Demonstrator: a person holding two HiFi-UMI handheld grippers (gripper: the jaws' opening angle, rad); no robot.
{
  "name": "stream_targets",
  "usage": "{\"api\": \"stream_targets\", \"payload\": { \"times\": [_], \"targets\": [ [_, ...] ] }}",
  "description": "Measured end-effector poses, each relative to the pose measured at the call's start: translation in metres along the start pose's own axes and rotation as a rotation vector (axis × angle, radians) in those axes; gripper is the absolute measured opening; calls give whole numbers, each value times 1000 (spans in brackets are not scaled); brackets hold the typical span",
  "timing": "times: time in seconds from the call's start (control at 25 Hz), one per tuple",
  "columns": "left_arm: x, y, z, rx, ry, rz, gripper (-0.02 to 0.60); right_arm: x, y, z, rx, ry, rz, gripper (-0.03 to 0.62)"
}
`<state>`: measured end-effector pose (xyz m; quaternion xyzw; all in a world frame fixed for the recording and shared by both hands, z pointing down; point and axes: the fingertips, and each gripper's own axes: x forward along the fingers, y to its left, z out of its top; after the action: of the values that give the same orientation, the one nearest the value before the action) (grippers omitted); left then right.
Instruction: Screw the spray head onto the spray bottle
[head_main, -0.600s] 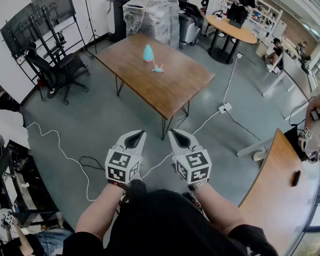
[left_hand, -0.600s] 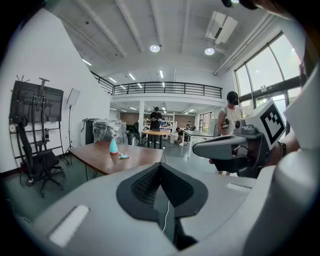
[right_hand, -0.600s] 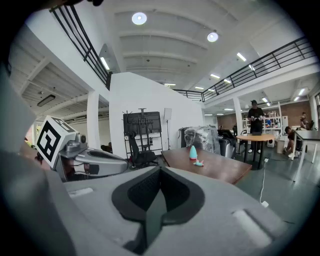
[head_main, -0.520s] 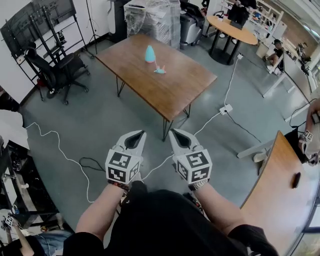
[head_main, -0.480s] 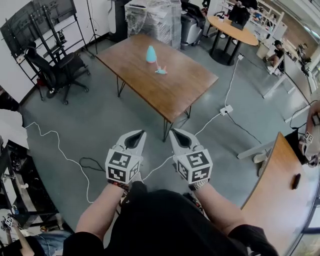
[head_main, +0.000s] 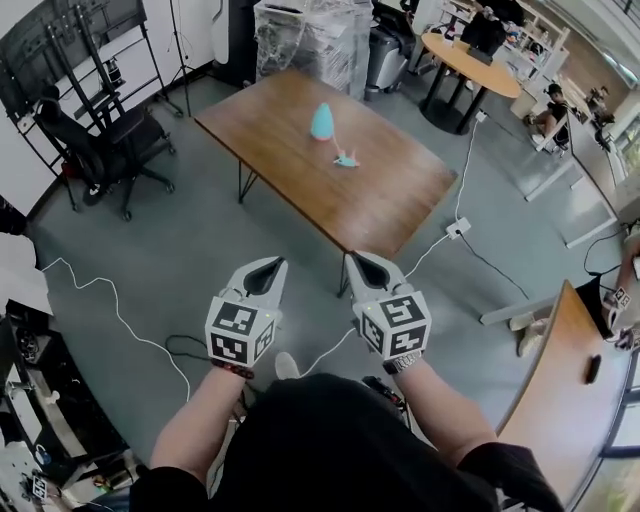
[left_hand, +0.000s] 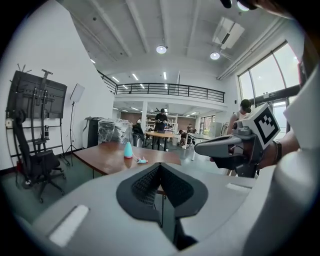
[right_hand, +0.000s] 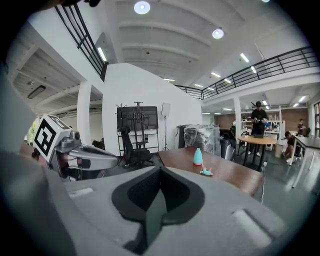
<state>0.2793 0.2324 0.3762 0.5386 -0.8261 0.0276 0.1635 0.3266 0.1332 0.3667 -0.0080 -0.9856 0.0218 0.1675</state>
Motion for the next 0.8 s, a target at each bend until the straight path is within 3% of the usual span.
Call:
{"api": "stream_targets", "payload": {
  "times": [0.4, 0.8],
  "targets": [
    [26, 68, 15, 9, 10, -43, 17, 65, -7, 21, -12, 25, -56, -9],
    [99, 102, 19, 60, 78, -106, 17, 127, -61, 14, 56, 40, -102, -8]
  ]
}}
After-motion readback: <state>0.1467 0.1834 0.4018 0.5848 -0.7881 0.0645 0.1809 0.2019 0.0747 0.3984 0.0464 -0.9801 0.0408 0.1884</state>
